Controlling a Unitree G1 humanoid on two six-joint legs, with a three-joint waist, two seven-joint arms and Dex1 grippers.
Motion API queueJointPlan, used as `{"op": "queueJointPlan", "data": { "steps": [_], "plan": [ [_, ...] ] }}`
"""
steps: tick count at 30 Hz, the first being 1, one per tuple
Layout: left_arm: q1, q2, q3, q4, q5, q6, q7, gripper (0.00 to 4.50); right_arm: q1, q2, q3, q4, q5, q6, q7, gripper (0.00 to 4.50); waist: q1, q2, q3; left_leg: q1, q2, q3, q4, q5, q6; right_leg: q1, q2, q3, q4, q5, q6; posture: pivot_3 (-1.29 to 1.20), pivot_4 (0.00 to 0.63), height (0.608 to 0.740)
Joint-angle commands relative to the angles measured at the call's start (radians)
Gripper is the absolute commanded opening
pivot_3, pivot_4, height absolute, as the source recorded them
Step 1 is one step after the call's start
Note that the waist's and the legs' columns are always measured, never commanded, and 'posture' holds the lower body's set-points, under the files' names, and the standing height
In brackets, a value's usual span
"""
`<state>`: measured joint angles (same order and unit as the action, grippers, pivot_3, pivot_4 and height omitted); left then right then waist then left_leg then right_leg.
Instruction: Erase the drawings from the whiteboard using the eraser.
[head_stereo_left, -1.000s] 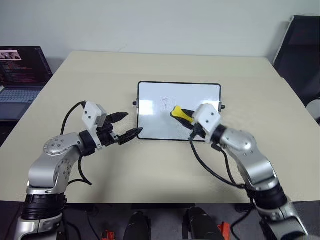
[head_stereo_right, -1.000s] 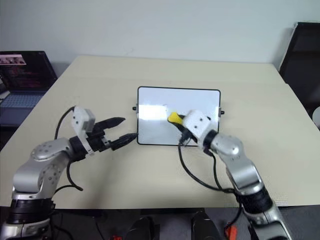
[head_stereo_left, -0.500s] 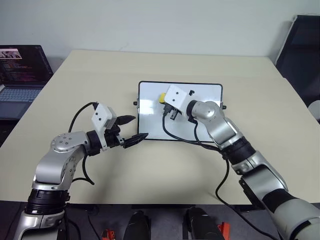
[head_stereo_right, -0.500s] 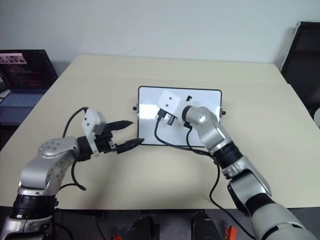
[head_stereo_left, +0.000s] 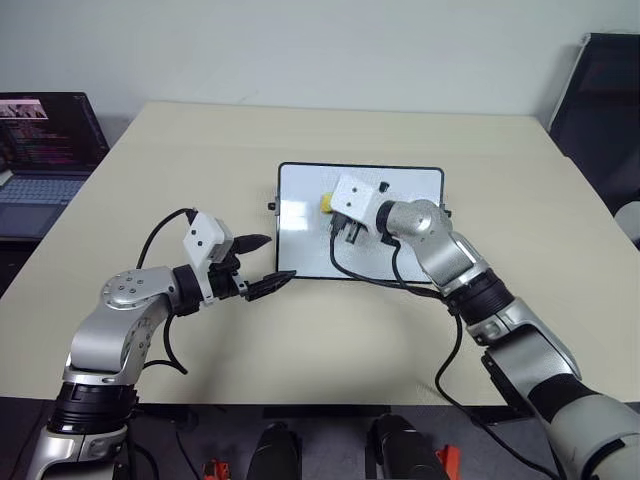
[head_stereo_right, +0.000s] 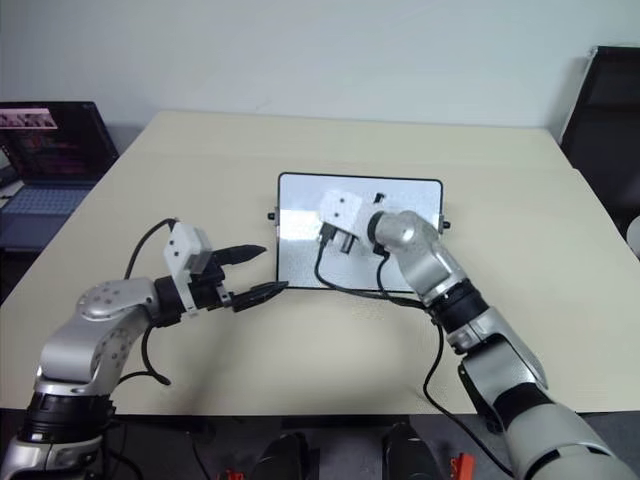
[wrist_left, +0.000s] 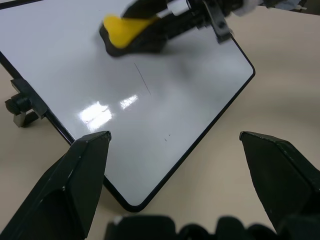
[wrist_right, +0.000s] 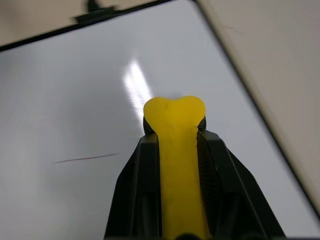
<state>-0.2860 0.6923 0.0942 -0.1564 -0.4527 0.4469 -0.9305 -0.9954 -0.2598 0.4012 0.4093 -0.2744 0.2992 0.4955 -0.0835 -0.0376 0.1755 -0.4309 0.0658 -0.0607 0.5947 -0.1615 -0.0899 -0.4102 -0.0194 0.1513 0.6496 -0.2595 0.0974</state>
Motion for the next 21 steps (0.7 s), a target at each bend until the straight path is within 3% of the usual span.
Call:
{"op": "queueJointPlan", "data": {
  "steps": [1, 8, 12, 18, 21],
  "plan": [
    [-0.005, 0.004, 0.008, -0.022, 0.000, -0.026, -0.008, 4.50, 0.006, -0.016, -0.007, 0.009, -0.014, 0.010, 0.028, 0.65, -0.001, 0.000, 0.000, 0.000, 0.000, 0.000, 0.000, 0.000, 0.000, 0.000, 0.000, 0.000, 0.000, 0.000, 0.000, 0.00, 0.150, 0.740],
    [0.005, 0.008, 0.011, -0.016, 0.000, -0.030, -0.015, 4.50, 0.118, -0.069, 0.103, -0.144, -0.019, 0.045, 0.274, 0.65, -0.003, 0.000, 0.000, 0.000, 0.000, 0.000, -0.001, 0.000, 0.000, 0.000, 0.000, 0.000, 0.000, 0.000, 0.000, 0.00, 0.150, 0.740],
    [0.009, 0.012, 0.016, -0.009, 0.002, -0.034, -0.019, 4.50, 0.139, -0.107, 0.173, -0.189, -0.090, -0.015, 0.315, 0.65, -0.003, 0.000, 0.000, 0.000, 0.000, 0.000, 0.000, 0.000, 0.000, 0.000, 0.000, 0.000, 0.000, -0.001, 0.001, 0.00, 0.150, 0.740],
    [0.010, 0.013, 0.016, -0.005, 0.004, -0.039, -0.022, 4.50, 0.049, -0.051, 0.080, -0.097, -0.143, -0.059, 0.066, 0.65, -0.004, 0.000, 0.000, 0.001, 0.000, 0.000, 0.000, 0.000, 0.000, -0.001, 0.000, 0.000, 0.001, 0.002, -0.001, 0.00, 0.150, 0.740],
    [0.016, 0.011, 0.017, -0.007, 0.003, -0.041, -0.024, 4.50, 0.039, -0.044, 0.044, -0.073, -0.127, -0.063, 0.024, 0.65, 0.000, 0.000, 0.000, 0.001, 0.000, 0.000, 0.000, 0.002, -0.001, -0.001, 0.000, 0.000, 0.000, 0.003, -0.001, 0.00, 0.150, 0.740]
  ]
}}
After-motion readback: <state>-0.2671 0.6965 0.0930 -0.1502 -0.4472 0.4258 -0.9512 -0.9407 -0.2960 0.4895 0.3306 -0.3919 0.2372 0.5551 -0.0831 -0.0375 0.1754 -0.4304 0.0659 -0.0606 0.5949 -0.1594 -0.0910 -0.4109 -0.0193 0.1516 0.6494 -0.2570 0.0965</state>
